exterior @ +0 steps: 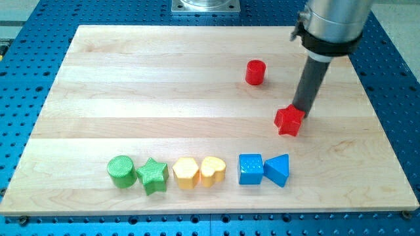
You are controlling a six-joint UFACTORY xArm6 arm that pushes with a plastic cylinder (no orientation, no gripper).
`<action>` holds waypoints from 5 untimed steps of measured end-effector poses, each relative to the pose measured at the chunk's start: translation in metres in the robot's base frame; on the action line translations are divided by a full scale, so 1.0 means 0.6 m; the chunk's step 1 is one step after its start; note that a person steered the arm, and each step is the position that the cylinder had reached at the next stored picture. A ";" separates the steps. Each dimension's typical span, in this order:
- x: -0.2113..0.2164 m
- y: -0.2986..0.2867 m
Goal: Push the red star closer to the blue triangle
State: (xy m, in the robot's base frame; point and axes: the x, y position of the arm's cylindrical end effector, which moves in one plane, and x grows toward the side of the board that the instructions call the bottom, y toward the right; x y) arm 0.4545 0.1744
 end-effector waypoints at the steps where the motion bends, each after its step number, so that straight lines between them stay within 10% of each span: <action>1: 0.000 0.002; 5: -0.025 -0.034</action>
State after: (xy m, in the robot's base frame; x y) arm 0.4398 0.1540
